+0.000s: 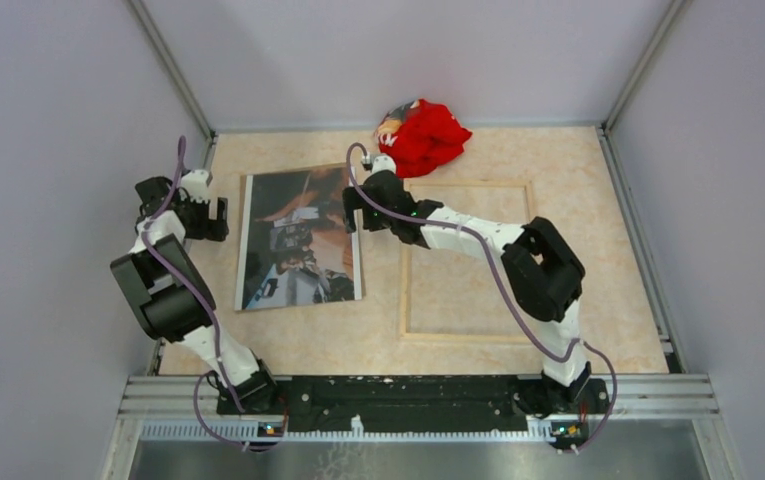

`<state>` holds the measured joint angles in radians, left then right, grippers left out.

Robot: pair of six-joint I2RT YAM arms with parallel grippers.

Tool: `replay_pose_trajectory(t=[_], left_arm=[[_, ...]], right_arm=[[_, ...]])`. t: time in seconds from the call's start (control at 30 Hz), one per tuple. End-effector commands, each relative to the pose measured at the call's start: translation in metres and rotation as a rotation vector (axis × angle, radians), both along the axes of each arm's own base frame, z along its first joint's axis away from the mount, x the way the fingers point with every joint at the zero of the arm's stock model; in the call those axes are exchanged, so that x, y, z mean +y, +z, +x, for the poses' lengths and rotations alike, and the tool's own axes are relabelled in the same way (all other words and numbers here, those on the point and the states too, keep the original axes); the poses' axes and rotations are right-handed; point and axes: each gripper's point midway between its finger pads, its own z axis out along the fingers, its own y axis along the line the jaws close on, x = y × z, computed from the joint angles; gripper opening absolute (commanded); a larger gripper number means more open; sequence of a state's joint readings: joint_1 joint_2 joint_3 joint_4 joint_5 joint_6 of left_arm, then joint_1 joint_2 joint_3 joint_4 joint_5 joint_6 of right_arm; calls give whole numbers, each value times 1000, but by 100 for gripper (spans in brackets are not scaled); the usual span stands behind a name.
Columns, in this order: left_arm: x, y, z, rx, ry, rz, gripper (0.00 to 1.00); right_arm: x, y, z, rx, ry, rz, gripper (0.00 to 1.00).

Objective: Put the photo into the frame
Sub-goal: Move the photo frame to the center of the board, then pick up the photo frame item at the center of the board.

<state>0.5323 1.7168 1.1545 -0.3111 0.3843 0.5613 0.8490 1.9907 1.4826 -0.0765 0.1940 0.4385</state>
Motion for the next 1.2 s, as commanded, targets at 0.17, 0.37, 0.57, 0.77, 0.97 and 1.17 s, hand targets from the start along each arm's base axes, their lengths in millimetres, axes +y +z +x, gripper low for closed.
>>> replay_pose_trajectory(t=[0.17, 0.37, 0.57, 0.77, 0.97, 1.17], left_arm=[[11, -1, 29, -35, 28, 30, 99], [7, -26, 32, 20, 39, 81, 99], [3, -38, 35, 46, 67, 107, 99], [-16, -47, 34, 65, 48, 124, 99], [-40, -51, 35, 74, 25, 133, 99], [-49, -57, 31, 81, 21, 116, 99]], right_arm=[[18, -14, 18, 160, 6, 93, 99], [12, -41, 19, 224, -34, 99, 99], [21, -63, 14, 309, -20, 124, 96], [27, -81, 7, 402, -22, 187, 91], [40, -85, -2, 471, -7, 264, 87], [50, -79, -10, 488, 17, 290, 86]])
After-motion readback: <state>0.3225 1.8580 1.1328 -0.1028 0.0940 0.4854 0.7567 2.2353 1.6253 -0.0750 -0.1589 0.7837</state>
